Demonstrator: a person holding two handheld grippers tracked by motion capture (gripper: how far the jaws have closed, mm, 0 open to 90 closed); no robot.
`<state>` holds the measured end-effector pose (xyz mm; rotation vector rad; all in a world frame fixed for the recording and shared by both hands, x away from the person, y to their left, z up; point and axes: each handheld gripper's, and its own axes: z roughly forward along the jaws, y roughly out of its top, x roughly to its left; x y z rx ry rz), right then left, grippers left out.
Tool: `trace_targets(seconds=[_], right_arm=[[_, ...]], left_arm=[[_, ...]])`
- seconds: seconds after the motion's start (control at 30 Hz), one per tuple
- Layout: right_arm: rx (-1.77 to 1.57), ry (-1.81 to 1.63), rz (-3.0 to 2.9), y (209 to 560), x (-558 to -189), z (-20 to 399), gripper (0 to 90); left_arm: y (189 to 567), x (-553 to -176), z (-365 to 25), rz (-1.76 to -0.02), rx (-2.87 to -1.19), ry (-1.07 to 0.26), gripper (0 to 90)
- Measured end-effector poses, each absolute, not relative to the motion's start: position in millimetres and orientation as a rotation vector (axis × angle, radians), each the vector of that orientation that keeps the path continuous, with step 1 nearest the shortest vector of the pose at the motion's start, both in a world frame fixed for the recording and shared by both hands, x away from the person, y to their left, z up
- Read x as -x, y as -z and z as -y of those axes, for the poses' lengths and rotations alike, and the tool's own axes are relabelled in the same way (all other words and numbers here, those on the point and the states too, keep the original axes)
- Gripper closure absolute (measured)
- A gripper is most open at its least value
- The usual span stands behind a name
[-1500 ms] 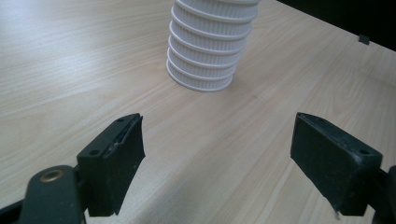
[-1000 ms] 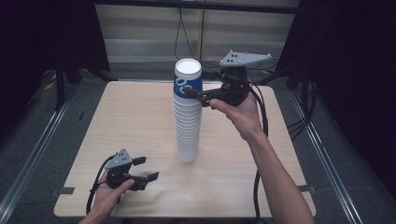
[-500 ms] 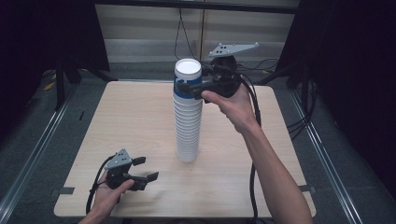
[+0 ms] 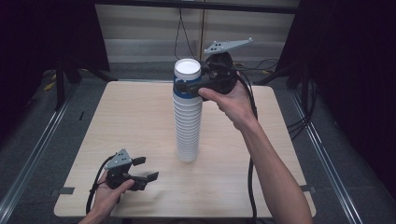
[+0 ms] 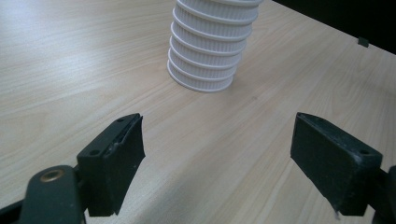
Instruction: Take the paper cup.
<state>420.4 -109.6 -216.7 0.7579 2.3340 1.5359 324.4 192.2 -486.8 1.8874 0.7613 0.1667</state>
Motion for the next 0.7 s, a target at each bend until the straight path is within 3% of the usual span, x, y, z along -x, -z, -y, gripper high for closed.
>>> trace_targets(seconds=[0.7], right_arm=[[-0.732, -1.605, -2.267, 207.2, -417.7, 111.8, 24.4]], left_arm=[[487.1, -324.3, -191.8, -0.758, -1.893, -0.165, 17.4]])
